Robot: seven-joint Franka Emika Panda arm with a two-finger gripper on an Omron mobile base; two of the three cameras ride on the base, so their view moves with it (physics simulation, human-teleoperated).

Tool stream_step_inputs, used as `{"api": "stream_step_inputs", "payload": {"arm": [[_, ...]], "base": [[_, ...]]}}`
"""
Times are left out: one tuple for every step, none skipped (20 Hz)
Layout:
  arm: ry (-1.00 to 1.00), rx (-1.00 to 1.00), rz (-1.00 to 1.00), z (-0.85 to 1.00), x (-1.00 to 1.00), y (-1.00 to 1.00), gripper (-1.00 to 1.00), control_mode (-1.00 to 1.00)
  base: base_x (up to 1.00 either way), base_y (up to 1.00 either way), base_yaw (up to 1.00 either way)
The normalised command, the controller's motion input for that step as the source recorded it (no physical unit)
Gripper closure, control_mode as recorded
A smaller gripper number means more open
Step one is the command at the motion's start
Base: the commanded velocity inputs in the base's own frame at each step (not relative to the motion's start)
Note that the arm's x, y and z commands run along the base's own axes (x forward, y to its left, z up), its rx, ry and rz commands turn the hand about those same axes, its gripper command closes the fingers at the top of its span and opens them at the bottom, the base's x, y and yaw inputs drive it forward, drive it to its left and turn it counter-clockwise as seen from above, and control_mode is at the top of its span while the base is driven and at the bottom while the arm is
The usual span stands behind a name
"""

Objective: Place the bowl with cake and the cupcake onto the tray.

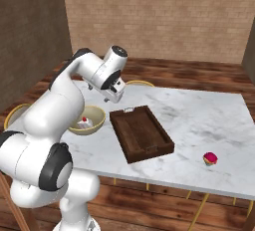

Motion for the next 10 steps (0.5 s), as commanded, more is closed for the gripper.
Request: {"api": "stream_step_inputs", "payload": {"arm": [[0.0, 0.0, 0.0, -0.37, 0.0, -0.03, -1.0, -1.0], [0.0, 0.0, 0.0, -0.35, 0.0, -0.11, -1.0, -1.0], [0.0, 0.0, 0.0, -0.32, 0.0, -0.12, -1.0, -1.0], [0.0, 0.0, 0.0, -0.29, 0.0, 0.0, -1.0, -1.0], [0.0, 0.0, 0.0, -0.25, 0.0, 0.0, -1.0, -1.0], [0.0, 0.0, 0.0, -0.26, 0.0, 0.0, -1.0, -1.0], [0.0, 0.0, 0.0, -0.31, 0.0, 0.0, -1.0, -1.0], [0.0, 0.0, 0.0, -0.32, 0.0, 0.0, -1.0, -1.0], [0.0, 0.0, 0.0, -0.29, 0.0, 0.0, -1.0, -1.0], [0.0, 0.0, 0.0, -0.24, 0.0, 0.0, -1.0, -1.0]], "base": [[0.0, 0.0, 0.0], [0.0, 0.0, 0.0], [0.0, 0.0, 0.0], [0.0, 0.0, 0.0], [0.0, 0.0, 0.0], [0.0, 0.0, 0.0], [0.0, 0.0, 0.0], [0.0, 0.0, 0.0], [0.0, 0.0, 0.0], [0.0, 0.0, 0.0]]}}
